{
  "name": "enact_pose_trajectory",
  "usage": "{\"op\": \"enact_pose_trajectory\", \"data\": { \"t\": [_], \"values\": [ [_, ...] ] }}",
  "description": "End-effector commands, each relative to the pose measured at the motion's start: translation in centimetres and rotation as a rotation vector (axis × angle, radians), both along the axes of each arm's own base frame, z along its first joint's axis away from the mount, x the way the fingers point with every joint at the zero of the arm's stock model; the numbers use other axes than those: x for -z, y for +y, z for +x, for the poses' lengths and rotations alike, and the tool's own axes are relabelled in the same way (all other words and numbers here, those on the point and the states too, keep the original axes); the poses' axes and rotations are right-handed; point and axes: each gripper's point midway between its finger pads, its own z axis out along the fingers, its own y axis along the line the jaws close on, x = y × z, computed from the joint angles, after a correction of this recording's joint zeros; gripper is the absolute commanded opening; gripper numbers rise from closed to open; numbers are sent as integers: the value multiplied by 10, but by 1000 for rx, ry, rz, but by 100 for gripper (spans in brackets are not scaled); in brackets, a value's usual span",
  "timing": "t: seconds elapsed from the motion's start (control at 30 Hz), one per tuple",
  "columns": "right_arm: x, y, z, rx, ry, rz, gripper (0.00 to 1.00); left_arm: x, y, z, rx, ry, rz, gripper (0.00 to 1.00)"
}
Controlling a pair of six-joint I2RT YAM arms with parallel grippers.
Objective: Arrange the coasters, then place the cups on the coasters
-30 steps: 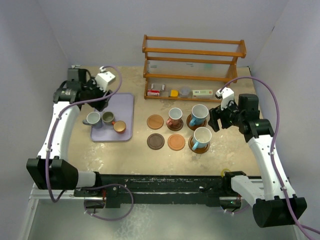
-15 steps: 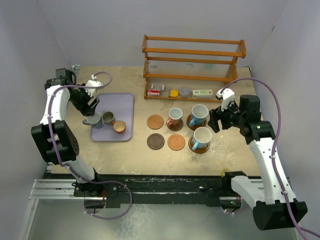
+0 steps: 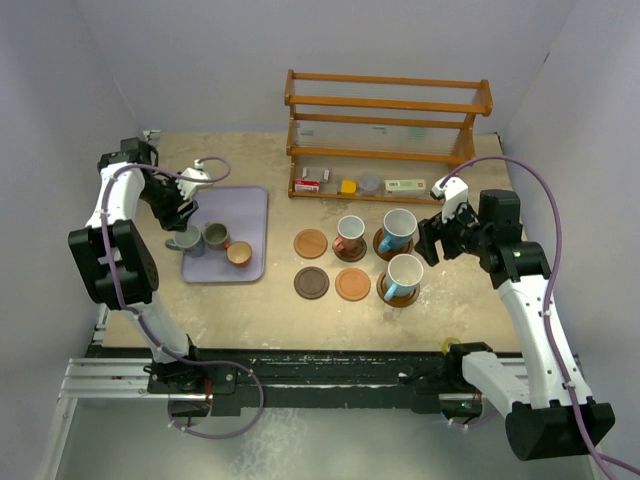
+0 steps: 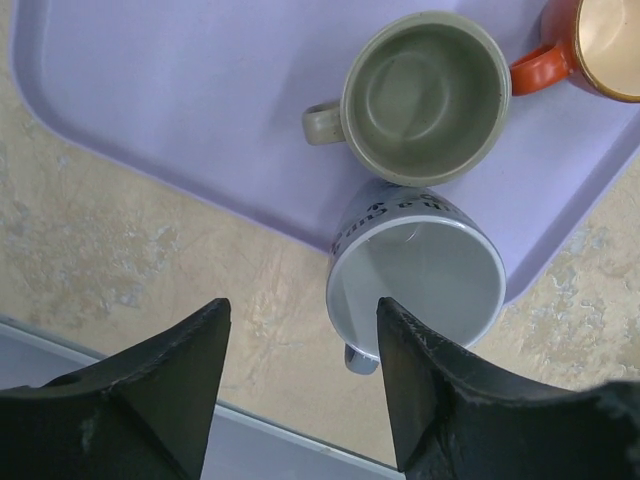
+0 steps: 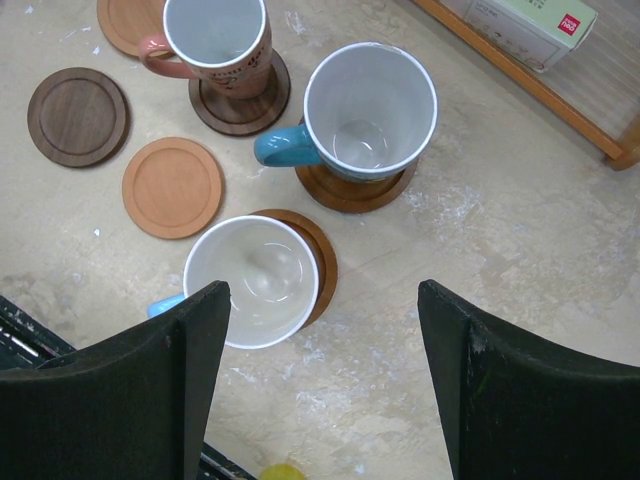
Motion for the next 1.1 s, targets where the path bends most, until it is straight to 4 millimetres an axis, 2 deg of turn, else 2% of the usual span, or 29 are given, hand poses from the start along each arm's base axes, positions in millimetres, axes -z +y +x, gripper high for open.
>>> {"op": "enact_pose_trajectory", "data": {
  "t": [0.0,0.43,0.67,0.8,0.83,0.9,1.07],
  "values": [
    [-2,1,0,-17,-3,1,78,-3,-7,7,100,-20,-31,56],
    [0,1,0,-15,-1,-2,78,21,-17,0,140,84,-89,38],
    [1,0,0,-14,2,-6,78,28,-20,-7,149,115,-87,23],
    [1,0,0,-13,2,-6,78,32,-15,-10,146,134,-58,11],
    [1,0,0,-13,0,-6,78,32,-14,-12,147,138,-52,6],
    [1,0,0,-12,2,-6,78,30,-12,-15,147,141,-36,3],
    [1,0,0,-12,1,-6,78,18,-5,-23,167,139,19,3]
  ]
}}
